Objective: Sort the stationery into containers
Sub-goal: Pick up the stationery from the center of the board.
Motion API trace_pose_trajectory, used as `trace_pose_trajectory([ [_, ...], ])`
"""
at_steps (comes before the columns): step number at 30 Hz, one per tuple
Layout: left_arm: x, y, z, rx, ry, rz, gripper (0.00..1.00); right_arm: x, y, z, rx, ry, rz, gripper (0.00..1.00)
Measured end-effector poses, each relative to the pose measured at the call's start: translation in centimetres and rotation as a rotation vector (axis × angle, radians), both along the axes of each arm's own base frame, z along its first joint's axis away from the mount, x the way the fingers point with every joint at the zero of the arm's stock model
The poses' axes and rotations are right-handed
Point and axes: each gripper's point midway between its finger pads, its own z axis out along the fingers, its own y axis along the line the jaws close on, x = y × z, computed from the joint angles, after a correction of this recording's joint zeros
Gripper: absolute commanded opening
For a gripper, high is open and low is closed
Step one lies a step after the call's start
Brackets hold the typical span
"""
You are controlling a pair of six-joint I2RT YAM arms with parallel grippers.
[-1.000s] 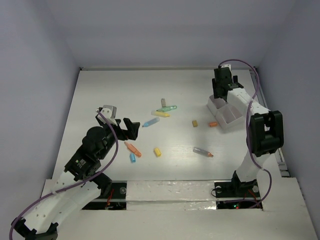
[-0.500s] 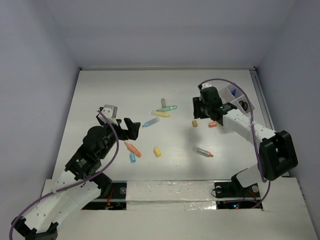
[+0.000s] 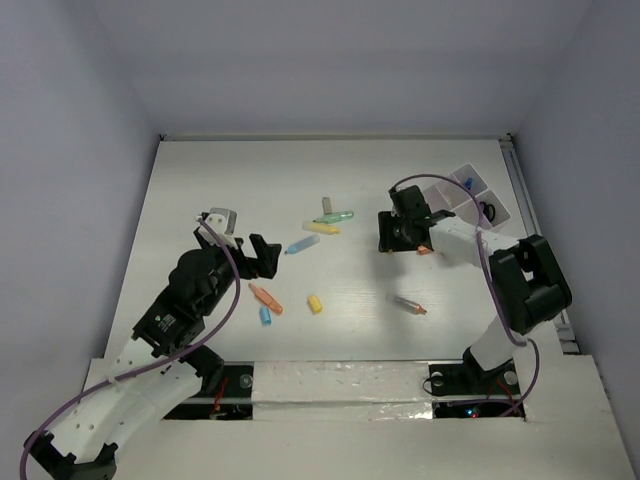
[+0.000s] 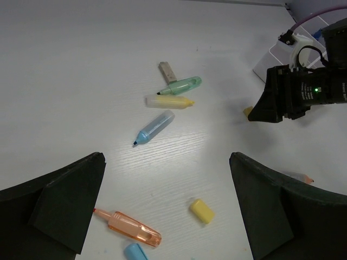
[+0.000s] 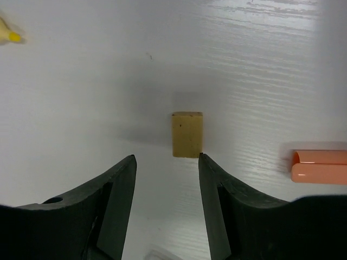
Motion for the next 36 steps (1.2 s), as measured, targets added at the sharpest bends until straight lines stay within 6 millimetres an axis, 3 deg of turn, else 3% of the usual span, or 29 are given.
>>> trace_pose_trajectory([
  [6,0.0,0.0,0.0,0.000,0.000,0.000,0.99,0.3,-0.5,-1.8,-0.039,0.026,-0.020,0.50],
  [19,0.0,-0.1,0.0,-0.002,-0.001,-0.004,0.99,1.8,-1.2,-1.9,-0.092,-0.003,-0.060,0.05],
  [28,-0.1,-0.2,0.1,-0.004,-0.001,-0.012,0.99,3.9,-2.9,1.1,-0.130,-0.083,-0.111,0.03],
  [36,-0.2,-0.2,0.2,-0.009,-0.006,-0.016,0.99,8.9,-9.7,8.1,-0.128,-0.231,-0.273,0.04],
])
